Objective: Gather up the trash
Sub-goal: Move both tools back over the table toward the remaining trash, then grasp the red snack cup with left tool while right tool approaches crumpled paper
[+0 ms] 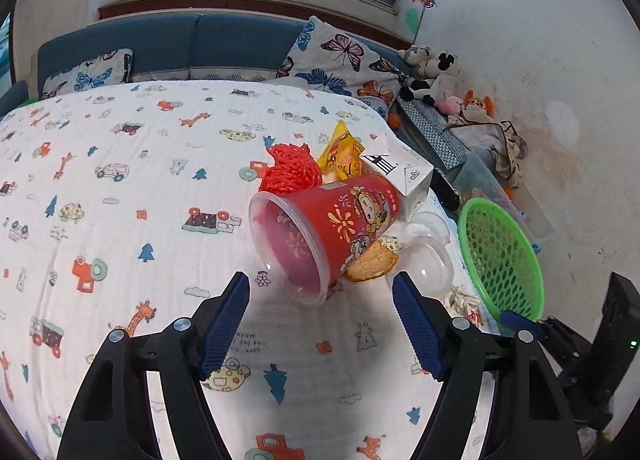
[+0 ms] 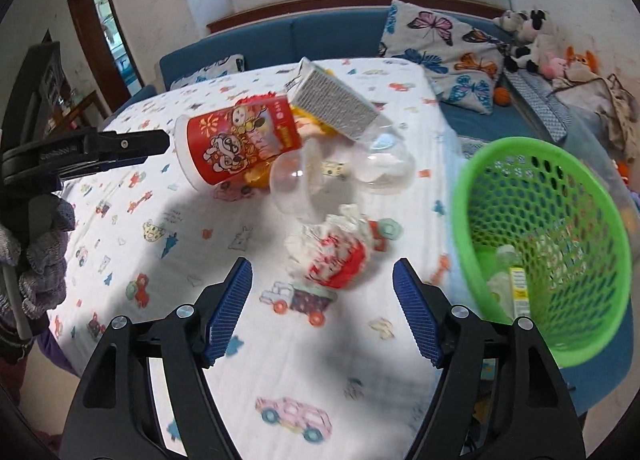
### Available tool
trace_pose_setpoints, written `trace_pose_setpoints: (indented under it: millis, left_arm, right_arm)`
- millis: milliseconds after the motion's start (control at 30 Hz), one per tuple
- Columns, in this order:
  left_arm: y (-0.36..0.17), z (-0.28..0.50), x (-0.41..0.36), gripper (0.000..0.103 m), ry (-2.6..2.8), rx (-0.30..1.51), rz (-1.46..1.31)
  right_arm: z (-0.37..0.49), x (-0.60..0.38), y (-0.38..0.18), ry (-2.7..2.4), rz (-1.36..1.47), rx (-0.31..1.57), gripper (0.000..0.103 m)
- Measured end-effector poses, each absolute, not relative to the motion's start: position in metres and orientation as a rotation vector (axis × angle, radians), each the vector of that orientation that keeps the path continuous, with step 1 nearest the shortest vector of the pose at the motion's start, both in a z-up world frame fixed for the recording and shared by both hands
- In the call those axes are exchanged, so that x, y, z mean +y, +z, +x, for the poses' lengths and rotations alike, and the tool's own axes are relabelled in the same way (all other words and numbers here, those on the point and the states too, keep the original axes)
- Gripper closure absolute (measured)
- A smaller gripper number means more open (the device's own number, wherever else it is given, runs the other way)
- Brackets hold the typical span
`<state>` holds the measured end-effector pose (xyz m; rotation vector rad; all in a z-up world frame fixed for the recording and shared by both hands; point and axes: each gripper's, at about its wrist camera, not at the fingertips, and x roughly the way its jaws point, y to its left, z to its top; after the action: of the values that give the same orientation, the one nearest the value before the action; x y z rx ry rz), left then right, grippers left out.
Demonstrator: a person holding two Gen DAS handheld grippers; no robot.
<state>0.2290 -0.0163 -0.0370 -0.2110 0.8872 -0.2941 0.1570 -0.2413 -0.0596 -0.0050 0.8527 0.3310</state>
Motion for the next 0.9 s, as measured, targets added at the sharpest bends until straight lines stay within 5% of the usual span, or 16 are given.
trace_pose_setpoints:
  millis: [367,900]
  left_arm:
    - [-0.055,0.254,-0.021,0.035,-0.351,0.904,-0.223]
    - [-0.079,0.289,-0.031,0.052,-0.452,0.889,-0.293]
  right_arm:
    - [0.191,-0.231,-0.09,0.297,-0.013,0.917,0.029]
    - [0.196,-0.226,-0.094,0.304,-0.029,0.926,0.042]
